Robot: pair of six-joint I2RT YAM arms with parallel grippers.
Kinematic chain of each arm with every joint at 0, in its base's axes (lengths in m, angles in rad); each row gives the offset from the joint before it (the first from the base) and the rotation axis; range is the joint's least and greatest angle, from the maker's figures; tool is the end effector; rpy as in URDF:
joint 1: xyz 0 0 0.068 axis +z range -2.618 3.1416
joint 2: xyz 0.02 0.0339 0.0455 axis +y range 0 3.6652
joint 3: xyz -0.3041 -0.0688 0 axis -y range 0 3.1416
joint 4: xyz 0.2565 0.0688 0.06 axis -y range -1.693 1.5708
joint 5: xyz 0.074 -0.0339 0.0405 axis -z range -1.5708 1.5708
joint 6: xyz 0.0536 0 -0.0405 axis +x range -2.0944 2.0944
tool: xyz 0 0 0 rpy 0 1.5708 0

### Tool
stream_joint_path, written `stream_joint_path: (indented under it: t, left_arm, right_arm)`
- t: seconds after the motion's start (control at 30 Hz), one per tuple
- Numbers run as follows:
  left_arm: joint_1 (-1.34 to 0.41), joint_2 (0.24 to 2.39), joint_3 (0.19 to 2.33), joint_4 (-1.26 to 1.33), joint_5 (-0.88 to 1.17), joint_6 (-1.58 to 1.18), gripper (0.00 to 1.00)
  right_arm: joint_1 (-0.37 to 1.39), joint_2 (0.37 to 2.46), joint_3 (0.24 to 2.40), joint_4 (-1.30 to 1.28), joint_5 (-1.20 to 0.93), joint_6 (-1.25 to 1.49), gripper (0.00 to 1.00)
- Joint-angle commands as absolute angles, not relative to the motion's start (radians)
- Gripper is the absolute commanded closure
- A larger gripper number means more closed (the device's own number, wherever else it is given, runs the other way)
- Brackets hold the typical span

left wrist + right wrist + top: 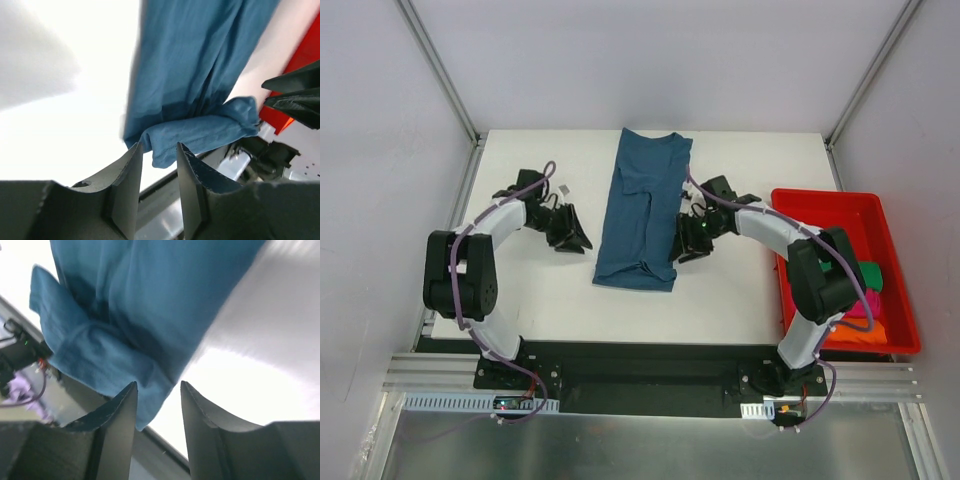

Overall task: Roll the t-shirts
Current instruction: Roll the T-shirt to the center of the board.

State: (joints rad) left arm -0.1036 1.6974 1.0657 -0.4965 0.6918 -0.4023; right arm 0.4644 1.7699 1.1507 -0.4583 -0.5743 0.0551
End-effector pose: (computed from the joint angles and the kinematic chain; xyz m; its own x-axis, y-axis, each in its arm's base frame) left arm 0.3448 -0.0702 0.2080 -0.9646 -0.2029 -0.1684 -0.0286 0.7154 -0.6981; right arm 0.3269 0.1963 0.2068 -0.8197 -0.3589 -0.4465 -0.5617 0.6562 0.5038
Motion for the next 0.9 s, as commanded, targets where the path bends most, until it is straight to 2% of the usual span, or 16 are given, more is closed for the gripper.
stream_joint_path:
  t: [0.0, 0.07, 0.13, 0.2, 0.23, 0.27, 0.37, 0.6, 0.87]
  left_arm:
    - [-0.061, 1.583, 1.152, -0.528, 0.725, -0.270, 0.69]
    - [-0.066, 1.575, 1.129, -0.526, 0.808, -0.212, 0.71]
    - [-0.086, 1.578, 1.080, -0.541, 0.908, -0.149, 0.78]
    - [-0.091, 1.594, 1.048, -0.596, 0.902, -0.121, 0.88]
    - [-0.089, 1.607, 1.019, -0.615, 0.910, -0.130, 1.00]
    - [-0.090, 1.620, 1.000, -0.627, 0.920, -0.155, 1.00]
    - [-0.092, 1.605, 0.934, -0.634, 0.875, -0.178, 1.00]
    - [-0.097, 1.655, 0.882, -0.652, 0.808, -0.167, 1.00]
    - [-0.110, 1.879, 1.069, -0.653, 0.871, -0.167, 1.00]
  right_arm:
    - [0.431, 1.677, 1.235, -0.449, -0.512, -0.054, 0.57]
    - [0.431, 1.641, 1.226, -0.471, -0.531, -0.119, 0.57]
    - [0.439, 1.603, 1.195, -0.495, -0.601, -0.231, 0.59]
    - [0.468, 1.580, 1.177, -0.552, -0.591, -0.325, 0.73]
    - [0.475, 1.569, 1.164, -0.567, -0.589, -0.357, 0.78]
    - [0.483, 1.553, 1.145, -0.584, -0.603, -0.426, 0.85]
    - [0.538, 1.549, 1.126, -0.652, -0.635, -0.523, 0.92]
    - [0.663, 1.641, 1.144, -0.600, -0.614, -0.505, 0.94]
    - [0.681, 1.765, 1.250, -0.592, -0.537, -0.548, 0.95]
